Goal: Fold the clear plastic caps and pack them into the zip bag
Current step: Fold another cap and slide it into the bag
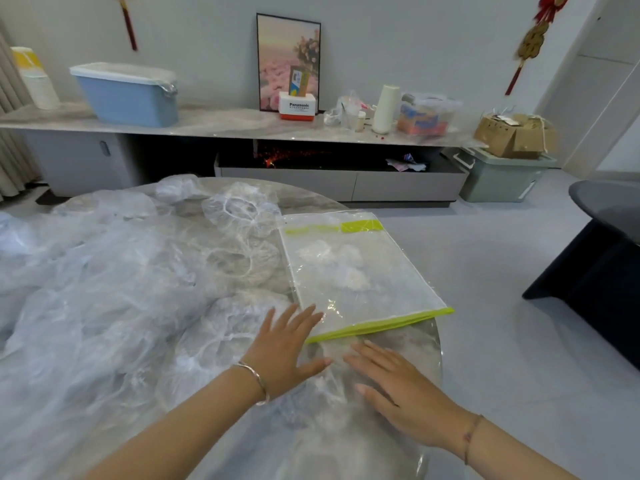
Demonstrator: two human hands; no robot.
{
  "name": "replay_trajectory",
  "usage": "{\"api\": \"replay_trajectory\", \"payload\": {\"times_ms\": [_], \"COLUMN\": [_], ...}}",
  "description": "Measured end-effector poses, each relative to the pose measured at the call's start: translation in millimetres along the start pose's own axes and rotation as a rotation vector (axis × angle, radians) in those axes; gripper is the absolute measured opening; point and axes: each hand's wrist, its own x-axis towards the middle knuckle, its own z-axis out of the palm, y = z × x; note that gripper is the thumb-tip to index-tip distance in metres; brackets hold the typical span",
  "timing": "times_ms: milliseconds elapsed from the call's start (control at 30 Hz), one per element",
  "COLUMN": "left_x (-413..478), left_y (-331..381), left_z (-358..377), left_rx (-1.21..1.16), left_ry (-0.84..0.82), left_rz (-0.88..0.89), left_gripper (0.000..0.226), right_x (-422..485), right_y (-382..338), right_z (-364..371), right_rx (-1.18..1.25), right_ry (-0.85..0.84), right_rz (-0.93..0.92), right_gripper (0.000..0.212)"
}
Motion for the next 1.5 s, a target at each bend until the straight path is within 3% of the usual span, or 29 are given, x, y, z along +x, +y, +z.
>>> {"api": "replay_trajectory", "payload": {"times_ms": [133, 200, 300, 400, 500, 567, 667, 733, 800, 867, 1000, 1100, 1167, 1233, 1300, 1433, 1500], "left_x": [-71.0, -105.7, -146.0, -163.3, -168.5, -168.9, -172.5, -174.3, -173.9, -174.3, -176.8, -189.8, -203.8, -218.7, -230.4, -249.9, -255.9], "left_y": [-32.4, -39.7, -43.4, -44.3, -35.1, -35.6, -41.6, -51.0, -59.9, -65.2, -65.1, -57.7, -47.1, -36.2, -29.1, -29.8, -34.9], "left_z": [9.3, 22.0, 38.1, 33.7, 13.3, 2.5, -3.4, -0.7, 0.2, -5.3, -30.9, -48.2, -51.0, -46.8, -42.2, -35.5, -29.7], "left_rx": [0.17, 0.149, 0.146, 0.182, 0.056, -0.015, -0.027, 0.057, 0.021, -0.079, -0.167, -0.204, -0.24, -0.315, -0.391, -0.441, -0.491], "left_ry": [0.03, -0.019, -0.109, -0.024, 0.044, 0.071, 0.134, 0.16, 0.186, 0.249, 0.446, 0.491, 0.401, 0.307, 0.228, 0.14, 0.133], "left_rz": [-0.178, -0.258, -0.229, -0.128, -0.033, -0.027, -0.081, -0.143, -0.187, -0.237, -0.241, -0.098, 0.011, 0.071, 0.057, -0.073, -0.201], "left_gripper": [0.106, 0.093, 0.082, 0.064, 0.045, 0.044, 0.054, 0.061, 0.057, 0.045, 0.016, 0.007, 0.015, 0.014, 0.013, 0.03, 0.025], "right_x": [10.1, 16.8, 23.4, 26.0, 30.7, 35.8, 46.3, 50.5, 50.5, 45.7, 23.6, 2.1, -6.1, -8.8, -9.6, -17.1, -17.4], "right_y": [-38.8, -58.0, -86.6, -107.6, -122.4, -130.9, -137.7, -139.9, -140.9, -144.5, -154.3, -158.6, -155.1, -149.2, -141.4, -140.2, -146.2], "right_z": [8.9, 15.8, 24.6, 32.4, 41.6, 47.6, 55.4, 54.8, 50.7, 41.4, 24.0, 20.2, 27.1, 39.0, 49.3, 50.5, 49.1], "right_rx": [-0.038, -0.055, -0.045, -0.08, -0.104, -0.137, -0.152, -0.142, -0.057, 0.091, 0.26, 0.293, 0.256, 0.119, 0.103, 0.386, 0.543], "right_ry": [-0.009, -0.02, -0.01, 0.047, 0.175, 0.298, 0.451, 0.484, 0.541, 0.621, 0.713, 0.615, 0.437, 0.362, 0.357, 0.219, 0.184], "right_rz": [-0.056, -0.074, -0.1, -0.141, -0.179, -0.189, -0.198, -0.195, -0.192, -0.219, -0.275, -0.259, -0.229, -0.257, -0.248, -0.081, -0.047], "right_gripper": [0.056, 0.057, 0.064, 0.069, 0.06, 0.052, 0.013, 0.025, 0.024, 0.015, 0.021, 0.027, 0.047, 0.044, 0.028, 0.011, 0.008]}}
